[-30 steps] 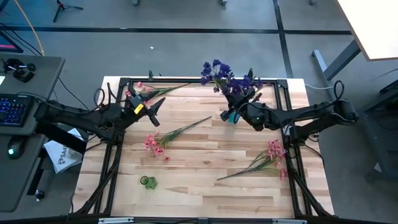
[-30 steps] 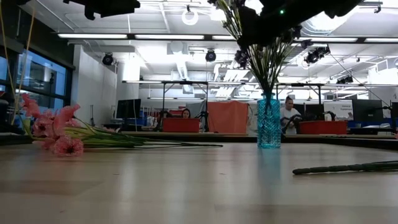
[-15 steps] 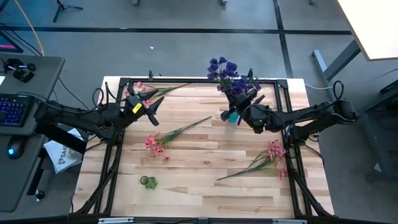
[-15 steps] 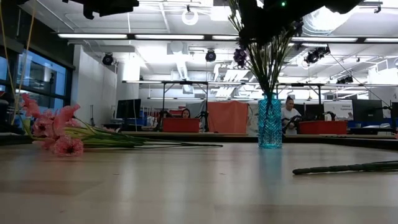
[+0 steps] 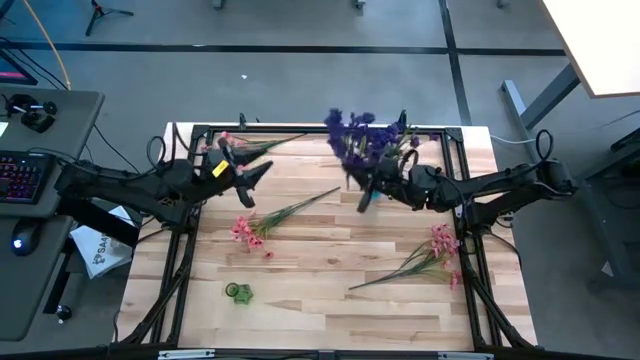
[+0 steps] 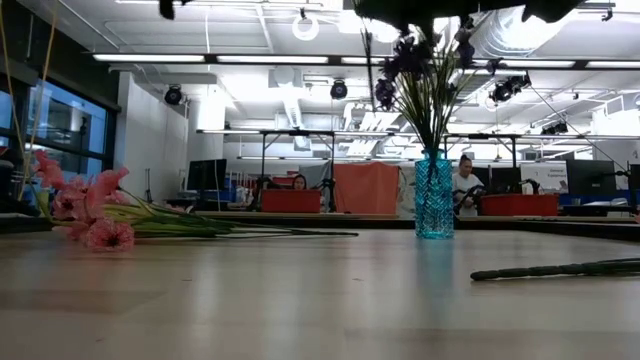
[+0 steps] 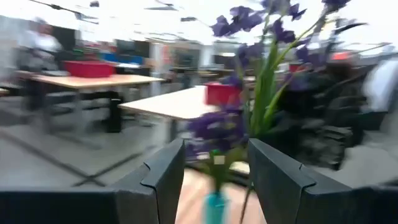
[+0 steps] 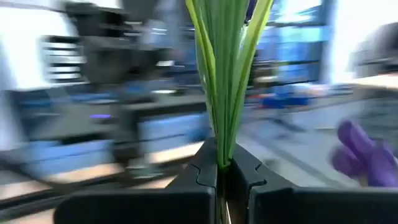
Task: Sort flowers into vase by color
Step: Put the violet flowers into the blue vase
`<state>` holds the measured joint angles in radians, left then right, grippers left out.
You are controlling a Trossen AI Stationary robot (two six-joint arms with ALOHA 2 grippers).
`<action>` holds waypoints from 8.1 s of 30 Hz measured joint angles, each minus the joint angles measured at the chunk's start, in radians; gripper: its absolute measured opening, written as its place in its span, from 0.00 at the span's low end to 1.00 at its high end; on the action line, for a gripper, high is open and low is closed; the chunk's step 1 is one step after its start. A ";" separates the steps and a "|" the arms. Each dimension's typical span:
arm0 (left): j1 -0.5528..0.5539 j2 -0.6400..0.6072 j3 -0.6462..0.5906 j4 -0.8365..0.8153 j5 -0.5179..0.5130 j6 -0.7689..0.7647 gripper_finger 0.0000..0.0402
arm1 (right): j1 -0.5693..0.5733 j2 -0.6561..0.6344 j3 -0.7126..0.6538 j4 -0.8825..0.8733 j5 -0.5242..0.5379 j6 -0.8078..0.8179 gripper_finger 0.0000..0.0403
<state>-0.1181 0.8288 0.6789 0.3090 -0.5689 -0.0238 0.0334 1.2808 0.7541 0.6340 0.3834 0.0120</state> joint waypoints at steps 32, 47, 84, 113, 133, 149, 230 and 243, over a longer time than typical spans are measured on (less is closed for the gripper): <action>0.046 0.459 0.392 -0.043 0.474 -0.125 0.62 | 0.002 0.131 0.276 -0.207 -0.515 0.057 0.00; 0.042 0.477 0.392 -0.049 0.525 -0.062 0.61 | 0.002 0.152 0.300 -0.194 -0.515 0.032 0.00; 0.059 0.522 0.391 0.040 0.514 0.030 0.00 | -0.007 0.152 0.299 -0.185 -0.488 0.177 0.12; 0.238 0.771 0.060 0.953 0.431 -0.159 0.00 | 0.053 -0.312 0.299 -0.507 -0.046 0.029 0.64; 0.315 1.129 0.452 0.907 0.480 -0.098 0.00 | 0.080 -0.314 0.299 -0.548 0.035 0.024 0.64; 0.317 1.150 0.536 0.745 0.543 0.037 0.00 | 0.081 -0.314 0.299 -0.548 0.034 0.065 0.64; 0.329 1.103 0.536 0.520 0.462 0.157 0.00 | -1.086 -0.053 -0.090 -0.764 -0.758 0.896 0.00; 0.330 1.103 0.536 0.518 0.449 0.158 0.00 | -0.948 0.174 -0.096 -0.557 -0.774 0.930 0.00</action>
<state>0.2119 1.9316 1.2152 0.8266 -0.1196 0.1345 -0.9142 1.4551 0.6582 0.0773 -0.3907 0.9417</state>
